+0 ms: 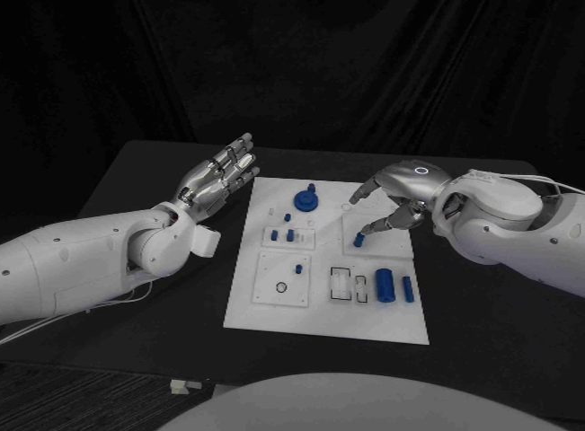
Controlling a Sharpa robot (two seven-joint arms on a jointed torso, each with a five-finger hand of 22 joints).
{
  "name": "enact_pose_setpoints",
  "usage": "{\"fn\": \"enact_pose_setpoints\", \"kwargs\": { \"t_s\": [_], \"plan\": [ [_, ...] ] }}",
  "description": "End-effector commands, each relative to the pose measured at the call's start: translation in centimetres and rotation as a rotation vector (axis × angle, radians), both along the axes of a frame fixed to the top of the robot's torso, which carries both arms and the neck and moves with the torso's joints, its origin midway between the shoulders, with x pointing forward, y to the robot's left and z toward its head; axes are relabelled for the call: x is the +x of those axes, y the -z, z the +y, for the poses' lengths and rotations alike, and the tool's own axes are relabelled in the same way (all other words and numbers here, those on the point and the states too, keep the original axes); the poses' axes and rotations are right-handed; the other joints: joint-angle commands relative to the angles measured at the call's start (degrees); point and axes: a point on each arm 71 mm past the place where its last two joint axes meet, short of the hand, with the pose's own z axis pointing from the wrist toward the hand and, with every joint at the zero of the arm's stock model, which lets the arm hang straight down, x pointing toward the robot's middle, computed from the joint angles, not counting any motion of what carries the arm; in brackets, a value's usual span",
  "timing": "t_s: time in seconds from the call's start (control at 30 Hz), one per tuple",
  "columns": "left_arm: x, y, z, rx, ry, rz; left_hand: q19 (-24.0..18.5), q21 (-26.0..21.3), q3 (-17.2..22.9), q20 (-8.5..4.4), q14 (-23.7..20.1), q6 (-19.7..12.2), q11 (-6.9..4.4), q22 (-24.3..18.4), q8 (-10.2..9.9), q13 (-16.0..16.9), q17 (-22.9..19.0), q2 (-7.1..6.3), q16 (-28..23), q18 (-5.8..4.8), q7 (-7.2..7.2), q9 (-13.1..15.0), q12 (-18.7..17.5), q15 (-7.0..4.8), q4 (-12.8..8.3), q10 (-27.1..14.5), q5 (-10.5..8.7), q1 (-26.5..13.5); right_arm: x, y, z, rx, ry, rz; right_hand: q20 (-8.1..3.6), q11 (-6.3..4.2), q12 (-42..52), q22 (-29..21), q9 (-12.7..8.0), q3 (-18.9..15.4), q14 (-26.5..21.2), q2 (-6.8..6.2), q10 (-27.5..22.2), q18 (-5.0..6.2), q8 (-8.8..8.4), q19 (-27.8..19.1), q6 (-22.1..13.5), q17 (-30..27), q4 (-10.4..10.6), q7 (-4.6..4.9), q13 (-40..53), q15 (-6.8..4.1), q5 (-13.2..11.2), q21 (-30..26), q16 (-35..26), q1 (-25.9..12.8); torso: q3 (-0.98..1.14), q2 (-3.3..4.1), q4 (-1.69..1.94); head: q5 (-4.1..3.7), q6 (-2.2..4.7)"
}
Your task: Assemble the parts on the task board
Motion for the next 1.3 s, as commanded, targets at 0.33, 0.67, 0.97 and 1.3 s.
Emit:
{"fn": "enact_pose_setpoints", "kwargs": {
  "t_s": [0.33, 0.67, 0.97, 1.3],
  "plan": [
    [-0.2, -1.0, 0.2, -0.072, -0.019, -0.119, 0.02, -0.19, 0.34, 0.68, -0.02, 0.31, -0.69, 0.04, -0.08, -0.06, -0.05, -0.17, -0.21, -0.55, 0.44, -0.02, -0.31, 0.46, -0.26, -0.03, 0.55, 0.29, -0.2, 2.4, -0.1, 0.002, 0.007, 0.050, -0.35, -0.64, 0.95, 10.41, -0.27, 2.86, 2.85, 4.29, 5.47, -0.85, -0.57, 1.91, 2.41, 0.40, -0.69, 1.52, 0.47, -0.46, 6.20, 1.27, 0.99, 2.64, 0.04, 0.13, 0.02, -0.09, -0.01],
    [-0.2, -0.9, 0.1, -0.074, -0.012, -0.112, 0.06, -0.17, 0.59, 0.94, -0.02, 0.58, -0.68, 0.09, -0.03, -0.05, -0.05, -0.09, -0.21, -0.46, 1.26, 0.02, -0.30, 0.60, -0.57, -0.02, 0.82, 0.73, -0.6, 3.7, 0.5, -0.010, -0.027, 0.089, -0.40, -0.85, 1.65, 10.52, -0.34, 3.39, 2.86, 5.36, 8.88, -0.94, -1.07, 1.82, 3.10, 0.84, -1.81, 2.82, 0.82, -0.51, 9.96, 1.93, 1.56, 4.11, 0.03, 0.10, 0.03, -0.17, -0.01],
    [-0.2, -0.8, 0.0, -0.075, -0.005, -0.105, 0.11, -0.14, 0.87, 1.35, -0.02, 0.85, -0.30, 0.17, 0.01, -0.03, -0.05, -0.03, -0.21, -0.33, 2.00, 0.06, -0.18, 0.87, -0.95, 0.01, 1.09, 1.17, -1.1, 5.0, 1.2, -0.017, -0.050, 0.124, -0.43, -1.16, 2.24, 10.43, 0.29, 4.11, 2.80, 6.14, 11.30, -0.89, -0.53, 1.52, 5.25, 1.07, -3.37, 3.72, 1.24, -0.56, 13.38, 1.80, 1.85, 5.94, 0.03, 0.08, 0.01, 0.21, -0.01],
    [-0.2, -0.7, 0.0, -0.079, 0.003, -0.099, 0.15, -0.12, 1.01, 1.84, -0.02, 1.09, -0.01, 0.22, 0.05, -0.04, -0.05, -0.15, -0.21, -0.23, 2.66, 0.09, -0.27, 1.28, -1.29, 0.02, 1.33, 1.45, -1.2, 5.6, 1.3, -0.017, -0.056, 0.136, -0.37, -1.02, 0.81, 10.37, 1.43, 9.96, 2.72, 5.60, 12.38, -0.86, 0.40, 1.19, 7.89, 1.27, -5.82, 5.15, 0.51, -0.53, 24.58, 1.77, 2.12, 10.07, 0.04, 0.12, 0.05, 0.09, -0.01]
  ]
}}
